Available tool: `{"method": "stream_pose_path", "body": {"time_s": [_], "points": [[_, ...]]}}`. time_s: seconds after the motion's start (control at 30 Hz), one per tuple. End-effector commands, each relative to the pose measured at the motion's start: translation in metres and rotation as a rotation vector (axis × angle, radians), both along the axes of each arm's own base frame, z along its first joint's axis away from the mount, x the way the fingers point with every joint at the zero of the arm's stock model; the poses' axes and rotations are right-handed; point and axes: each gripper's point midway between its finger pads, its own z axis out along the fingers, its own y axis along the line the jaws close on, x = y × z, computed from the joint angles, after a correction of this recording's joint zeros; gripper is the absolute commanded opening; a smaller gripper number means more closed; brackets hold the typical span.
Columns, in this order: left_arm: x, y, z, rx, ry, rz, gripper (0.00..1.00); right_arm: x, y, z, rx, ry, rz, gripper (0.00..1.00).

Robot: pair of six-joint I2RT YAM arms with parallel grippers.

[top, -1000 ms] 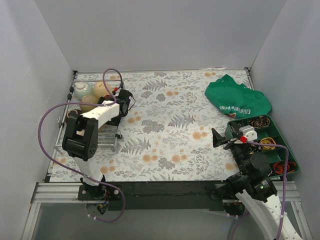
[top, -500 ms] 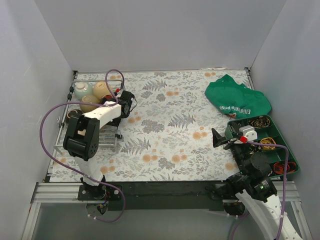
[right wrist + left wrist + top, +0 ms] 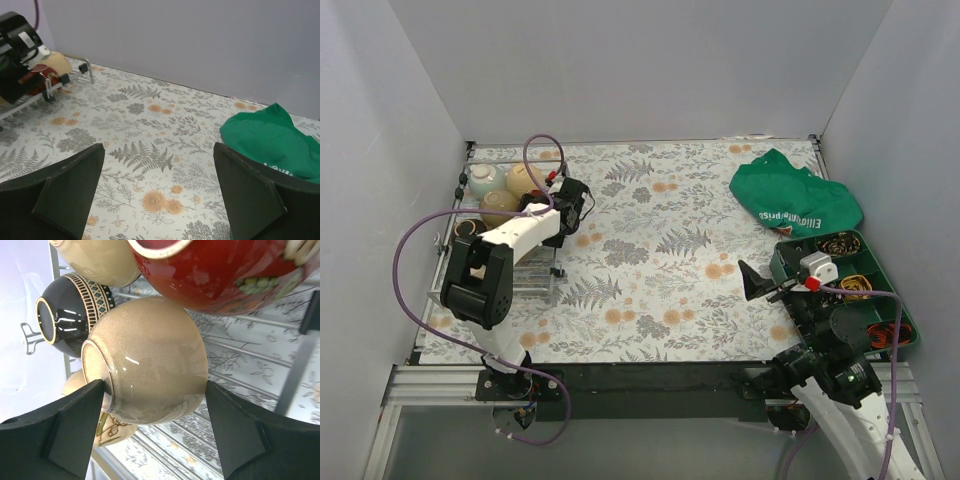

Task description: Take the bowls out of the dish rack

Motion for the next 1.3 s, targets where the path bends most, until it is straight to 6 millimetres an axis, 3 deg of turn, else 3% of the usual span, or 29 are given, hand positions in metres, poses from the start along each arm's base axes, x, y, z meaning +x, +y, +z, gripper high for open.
{"method": "stream_pose_path", "body": {"time_s": [0.0, 0.27, 0.43, 0.6, 0.9, 1.27], "points": [[0.011, -0.019, 0.022, -0.157, -0.170, 0.005, 0.18, -0.016, 0.026, 0.036, 0.043, 0.000, 0.167, 0.99], [0.012, -0.025, 0.043, -0.247, -0.282, -0.022, 0.08, -0.009, 0.071, 0.014, 0.024, 0.193, 0.357, 0.99], [0.011, -0.027, 0.044, -0.274, -0.305, -0.028, 0.01, -0.008, 0.098, 0.004, -0.024, 0.251, 0.491, 0.99], [0.011, -0.027, 0.054, -0.290, -0.352, -0.029, 0.00, -0.005, 0.125, -0.012, -0.058, 0.324, 0.634, 0.98], [0.010, -0.016, 0.073, -0.310, -0.461, 0.000, 0.00, 0.001, 0.160, -0.006, -0.009, 0.328, 0.811, 0.99], [0.016, 0.001, 0.099, -0.522, -0.612, 0.063, 0.00, 0.002, 0.189, -0.007, 0.006, 0.326, 0.921, 0.99]]}}
